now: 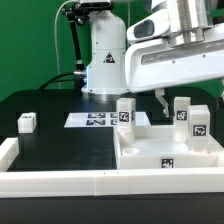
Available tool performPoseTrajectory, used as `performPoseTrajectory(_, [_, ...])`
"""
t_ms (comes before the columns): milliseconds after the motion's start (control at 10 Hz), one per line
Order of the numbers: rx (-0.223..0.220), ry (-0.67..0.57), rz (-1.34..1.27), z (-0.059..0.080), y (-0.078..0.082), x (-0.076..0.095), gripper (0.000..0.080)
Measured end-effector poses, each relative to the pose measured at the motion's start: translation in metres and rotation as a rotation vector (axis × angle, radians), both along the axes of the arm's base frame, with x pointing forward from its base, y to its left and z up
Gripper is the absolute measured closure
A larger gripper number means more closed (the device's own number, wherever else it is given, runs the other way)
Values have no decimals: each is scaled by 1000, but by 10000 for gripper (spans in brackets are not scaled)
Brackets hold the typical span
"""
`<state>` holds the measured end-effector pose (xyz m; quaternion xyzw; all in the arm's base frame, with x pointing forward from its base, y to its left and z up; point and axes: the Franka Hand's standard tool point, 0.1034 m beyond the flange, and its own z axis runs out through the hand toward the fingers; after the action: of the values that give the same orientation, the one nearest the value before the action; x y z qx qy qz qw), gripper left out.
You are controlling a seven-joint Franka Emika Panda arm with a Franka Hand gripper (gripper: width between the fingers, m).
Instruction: Assemble square table
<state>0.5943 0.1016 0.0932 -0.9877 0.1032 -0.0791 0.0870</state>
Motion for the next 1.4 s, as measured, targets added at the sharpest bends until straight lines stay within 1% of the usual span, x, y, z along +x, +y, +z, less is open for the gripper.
performPoseTrajectory(100, [24,98,13,-1,0,-4,150])
performPoseTrajectory(200, [39,154,28,5,0,5,150])
performPoseTrajectory(300, [45,181,30,2,1,6,150])
performPoseTrajectory(400, [67,279,38,0,5,-2,150])
performPoseTrajectory(500, [63,263,34,-3,6,2,150])
performPoseTrajectory(700, [59,268,34,-10,7,-4,150])
performPoseTrajectory(800, [56,267,33,-13,7,-7,255])
performPoseTrajectory(900, [55,266,29,-14,8,-7,255])
performPoseTrajectory(1000, [55,266,29,-15,8,-8,458])
performPoseTrajectory(1100, [55,262,28,-13,8,-6,509])
performPoseTrajectory(1400, [57,266,2,-13,7,-6,509])
